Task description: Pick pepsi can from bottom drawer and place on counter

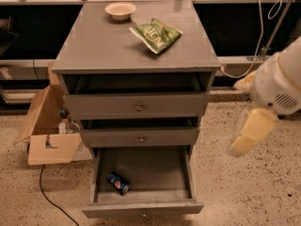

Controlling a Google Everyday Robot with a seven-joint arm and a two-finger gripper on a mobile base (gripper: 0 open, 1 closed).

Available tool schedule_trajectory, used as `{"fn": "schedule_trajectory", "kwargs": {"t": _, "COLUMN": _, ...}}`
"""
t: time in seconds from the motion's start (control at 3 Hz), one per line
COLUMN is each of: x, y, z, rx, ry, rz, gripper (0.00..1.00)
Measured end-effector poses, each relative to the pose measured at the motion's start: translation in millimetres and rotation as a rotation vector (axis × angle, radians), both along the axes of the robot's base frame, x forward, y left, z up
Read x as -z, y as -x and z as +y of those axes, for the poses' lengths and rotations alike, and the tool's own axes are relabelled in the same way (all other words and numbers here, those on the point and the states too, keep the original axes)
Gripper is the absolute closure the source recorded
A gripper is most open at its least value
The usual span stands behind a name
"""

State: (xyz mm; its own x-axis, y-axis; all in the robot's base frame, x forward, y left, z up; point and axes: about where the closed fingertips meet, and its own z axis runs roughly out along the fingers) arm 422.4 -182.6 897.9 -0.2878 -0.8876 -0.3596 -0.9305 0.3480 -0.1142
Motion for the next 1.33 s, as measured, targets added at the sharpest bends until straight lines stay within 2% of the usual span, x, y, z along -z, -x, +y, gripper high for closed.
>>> {"fn": "schedule_trajectory", "kwargs": {"t": 0.33, "x": 74.9, "y": 3.9, "z": 48.8, "rx": 0.081, "ry": -0.16, "rz": 0.027, "gripper": 0.0}}
{"fn": "schedule_trajectory", "kwargs": {"t": 0.67, "x": 75.0, "y": 3.9, "z": 48.9, "rx": 0.082, "ry": -0.16, "rz": 0.027, "gripper": 0.0}}
{"fn": "schedule_trajectory", "kwargs": {"t": 1.0, "x": 116.6, "y": -1.8, "z": 63.0, "rx": 0.086, "ry": -0.167, "rz": 0.047, "gripper": 0.0}}
{"fn": "schedule_trajectory", "kwargs": {"t": 1.33, "x": 201.4, "y": -9.5, "z": 100.5, "rx": 0.067, "ry": -0.173, "rz": 0.096, "gripper": 0.0}}
